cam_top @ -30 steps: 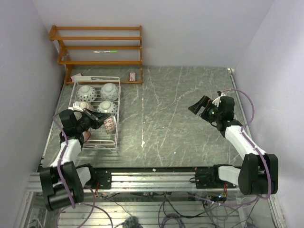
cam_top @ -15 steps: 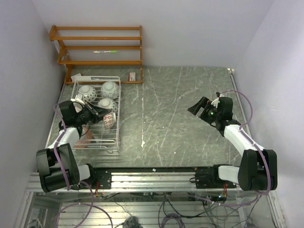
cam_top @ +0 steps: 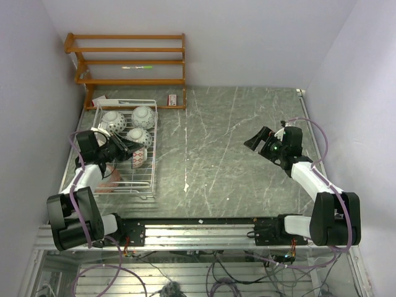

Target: Load the bowls into the dish rack

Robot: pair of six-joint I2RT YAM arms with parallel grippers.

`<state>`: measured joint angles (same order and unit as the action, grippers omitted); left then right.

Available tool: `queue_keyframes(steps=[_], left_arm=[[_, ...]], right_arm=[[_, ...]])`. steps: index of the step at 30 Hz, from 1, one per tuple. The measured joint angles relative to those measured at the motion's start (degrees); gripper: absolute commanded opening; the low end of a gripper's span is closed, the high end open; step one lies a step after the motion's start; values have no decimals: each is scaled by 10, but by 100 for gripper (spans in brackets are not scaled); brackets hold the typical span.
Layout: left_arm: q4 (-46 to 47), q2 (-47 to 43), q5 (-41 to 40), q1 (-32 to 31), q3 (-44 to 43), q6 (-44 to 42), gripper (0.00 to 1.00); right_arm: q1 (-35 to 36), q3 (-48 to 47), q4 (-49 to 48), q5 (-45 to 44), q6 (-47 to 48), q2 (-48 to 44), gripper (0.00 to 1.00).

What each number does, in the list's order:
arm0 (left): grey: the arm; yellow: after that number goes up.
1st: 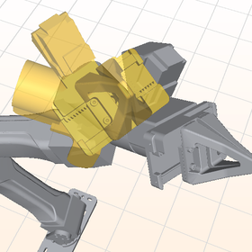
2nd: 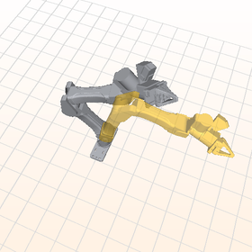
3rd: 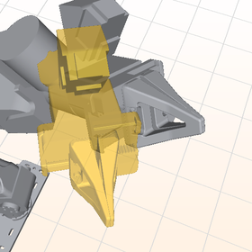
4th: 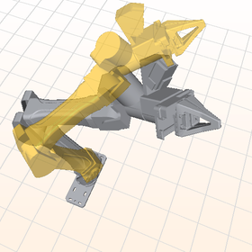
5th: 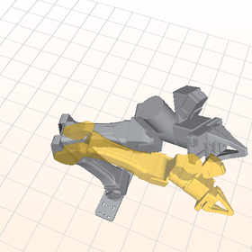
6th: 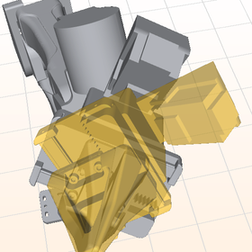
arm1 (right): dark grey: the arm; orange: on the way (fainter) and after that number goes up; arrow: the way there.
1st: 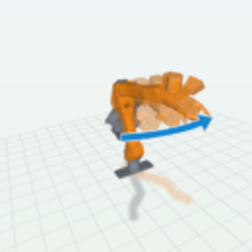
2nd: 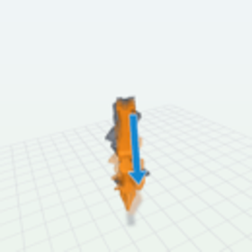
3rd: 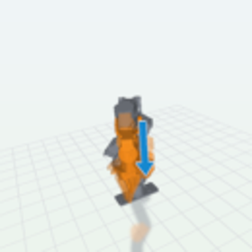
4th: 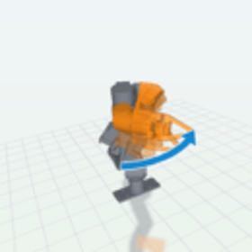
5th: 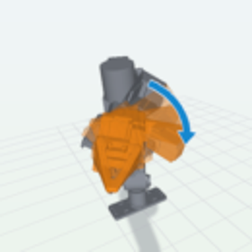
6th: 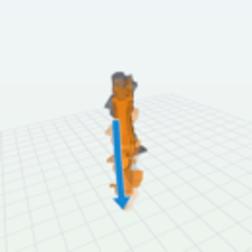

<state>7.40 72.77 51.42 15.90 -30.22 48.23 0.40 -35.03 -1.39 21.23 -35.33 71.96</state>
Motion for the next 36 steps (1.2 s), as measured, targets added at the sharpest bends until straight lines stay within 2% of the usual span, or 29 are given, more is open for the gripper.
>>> queue_keyframes(steps=[2,7,12,14,17,18,27,32,36], left_arm=[[-10,8,-10,0,-2,-8,31],[-18,11,-14,2,-8,-12,19],[-48,-33,-31,2,1,-15,24],[-83,-68,-40,2,3,-24,24],[-148,-113,-55,2,4,-34,9],[-163,-127,-61,1,4,-38,8],[-334,-212,-125,-9,-26,-73,7],[-331,-221,-129,-24,-28,-43,7],[-273,-222,-126,-36,-23,13,7]], right_arm=[[0,0,-1,0,0,0,93],[0,0,-1,0,0,0,93],[0,0,-1,0,0,0,93],[0,0,-1,0,0,0,93],[0,0,-1,0,0,-1,93],[0,0,0,-1,0,-2,93],[0,0,5,-2,0,-18,92],[1,0,11,-4,0,-26,92],[2,0,18,-8,0,-31,92]])
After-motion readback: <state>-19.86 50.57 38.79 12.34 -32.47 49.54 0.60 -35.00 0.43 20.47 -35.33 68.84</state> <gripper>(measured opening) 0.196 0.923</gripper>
